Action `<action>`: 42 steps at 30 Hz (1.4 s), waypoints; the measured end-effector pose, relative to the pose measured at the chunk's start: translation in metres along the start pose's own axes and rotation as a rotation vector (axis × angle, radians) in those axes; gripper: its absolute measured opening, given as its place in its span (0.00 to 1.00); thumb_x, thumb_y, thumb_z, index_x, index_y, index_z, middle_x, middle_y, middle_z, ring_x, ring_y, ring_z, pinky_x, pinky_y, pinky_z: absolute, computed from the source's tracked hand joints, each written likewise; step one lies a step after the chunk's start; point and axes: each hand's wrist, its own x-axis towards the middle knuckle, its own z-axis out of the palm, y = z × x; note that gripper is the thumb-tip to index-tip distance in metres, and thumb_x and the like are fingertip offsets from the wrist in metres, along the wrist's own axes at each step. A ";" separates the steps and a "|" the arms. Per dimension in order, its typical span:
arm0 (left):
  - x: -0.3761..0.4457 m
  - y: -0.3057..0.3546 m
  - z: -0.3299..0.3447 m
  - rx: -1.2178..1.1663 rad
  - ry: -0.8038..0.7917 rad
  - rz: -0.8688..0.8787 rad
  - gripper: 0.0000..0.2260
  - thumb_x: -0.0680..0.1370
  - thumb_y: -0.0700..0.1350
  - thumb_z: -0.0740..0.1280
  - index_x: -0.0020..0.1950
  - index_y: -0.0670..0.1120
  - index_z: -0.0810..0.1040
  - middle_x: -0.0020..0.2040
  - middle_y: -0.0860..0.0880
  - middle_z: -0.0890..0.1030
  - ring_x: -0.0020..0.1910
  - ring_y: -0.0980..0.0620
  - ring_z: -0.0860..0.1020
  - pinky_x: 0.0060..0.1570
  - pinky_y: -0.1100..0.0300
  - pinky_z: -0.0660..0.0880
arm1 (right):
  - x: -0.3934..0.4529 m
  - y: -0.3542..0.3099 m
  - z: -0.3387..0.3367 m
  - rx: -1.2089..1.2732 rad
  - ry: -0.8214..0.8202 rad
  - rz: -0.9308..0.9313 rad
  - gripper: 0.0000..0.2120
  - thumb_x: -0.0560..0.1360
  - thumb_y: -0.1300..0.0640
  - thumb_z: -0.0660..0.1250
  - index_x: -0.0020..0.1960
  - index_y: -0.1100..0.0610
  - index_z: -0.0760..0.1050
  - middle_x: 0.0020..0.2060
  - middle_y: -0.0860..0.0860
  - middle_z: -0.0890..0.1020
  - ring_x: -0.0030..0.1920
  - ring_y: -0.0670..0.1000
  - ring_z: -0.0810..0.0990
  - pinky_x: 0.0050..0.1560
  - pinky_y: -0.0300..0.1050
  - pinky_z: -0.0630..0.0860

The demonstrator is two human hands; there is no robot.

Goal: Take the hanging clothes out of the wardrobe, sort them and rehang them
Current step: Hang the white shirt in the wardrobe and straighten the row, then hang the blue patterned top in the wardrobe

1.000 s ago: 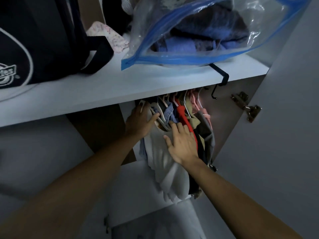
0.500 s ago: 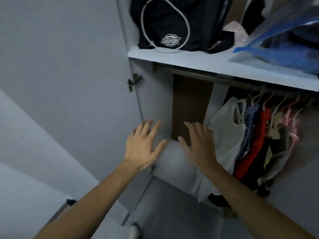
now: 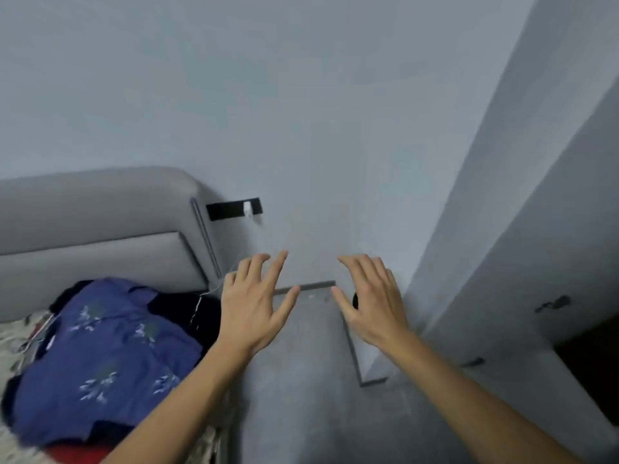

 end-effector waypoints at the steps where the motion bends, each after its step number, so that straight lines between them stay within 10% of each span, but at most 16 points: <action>1: -0.010 -0.035 -0.003 0.008 0.000 -0.054 0.29 0.83 0.65 0.56 0.80 0.52 0.67 0.68 0.48 0.74 0.66 0.44 0.72 0.56 0.48 0.71 | 0.015 -0.021 0.022 0.013 -0.034 -0.033 0.24 0.80 0.43 0.63 0.72 0.52 0.71 0.64 0.47 0.75 0.63 0.54 0.73 0.61 0.52 0.73; 22: -0.235 -0.472 -0.030 0.133 0.003 -1.110 0.33 0.82 0.68 0.50 0.83 0.54 0.61 0.74 0.50 0.72 0.73 0.47 0.70 0.65 0.47 0.72 | 0.202 -0.421 0.419 0.234 -0.587 -0.771 0.28 0.80 0.39 0.58 0.75 0.53 0.70 0.71 0.47 0.74 0.70 0.53 0.72 0.66 0.54 0.72; 42: -0.224 -0.744 0.228 -0.161 -0.286 -1.638 0.36 0.81 0.70 0.45 0.86 0.54 0.51 0.84 0.47 0.57 0.82 0.45 0.56 0.75 0.44 0.61 | 0.328 -0.510 0.880 -0.052 -0.983 -1.057 0.30 0.80 0.40 0.66 0.75 0.55 0.68 0.63 0.55 0.78 0.64 0.62 0.74 0.62 0.60 0.70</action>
